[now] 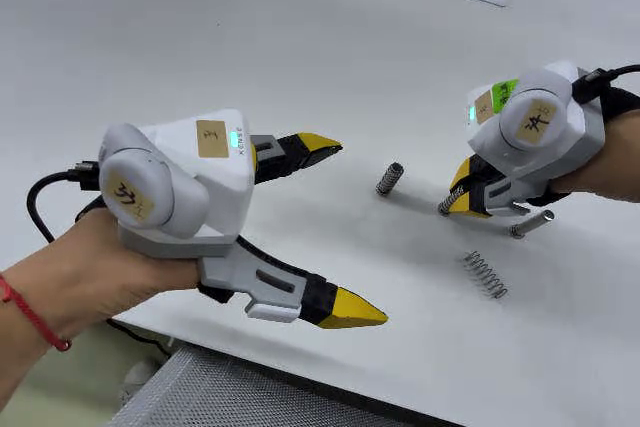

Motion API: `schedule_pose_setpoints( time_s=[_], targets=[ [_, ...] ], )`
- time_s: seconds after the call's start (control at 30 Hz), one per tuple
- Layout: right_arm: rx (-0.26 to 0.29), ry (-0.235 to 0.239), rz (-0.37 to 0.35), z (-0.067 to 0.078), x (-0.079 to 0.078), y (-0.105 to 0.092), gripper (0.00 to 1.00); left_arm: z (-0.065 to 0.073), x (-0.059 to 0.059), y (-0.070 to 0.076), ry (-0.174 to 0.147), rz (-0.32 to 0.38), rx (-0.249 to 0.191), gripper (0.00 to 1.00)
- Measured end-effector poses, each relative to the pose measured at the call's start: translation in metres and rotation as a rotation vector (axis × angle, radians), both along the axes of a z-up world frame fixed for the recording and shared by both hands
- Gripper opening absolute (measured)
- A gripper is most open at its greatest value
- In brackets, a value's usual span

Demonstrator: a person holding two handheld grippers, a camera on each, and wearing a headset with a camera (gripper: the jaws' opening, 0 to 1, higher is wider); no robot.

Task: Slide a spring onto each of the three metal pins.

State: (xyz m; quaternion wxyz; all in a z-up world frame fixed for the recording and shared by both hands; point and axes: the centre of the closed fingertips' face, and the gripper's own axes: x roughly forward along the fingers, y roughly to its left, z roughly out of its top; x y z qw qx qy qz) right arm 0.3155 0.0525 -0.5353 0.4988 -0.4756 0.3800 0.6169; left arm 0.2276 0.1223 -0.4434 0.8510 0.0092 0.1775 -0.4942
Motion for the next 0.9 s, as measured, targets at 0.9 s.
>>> schedule_pose_setpoints(
  time_s=[0.9],
  targets=[
    [0.3, 0.002, -0.191, 0.071, -0.007, -0.014, 0.4, -0.008, -0.005, 0.002, 0.024, -0.027, 0.07, 1.0]
  ],
)
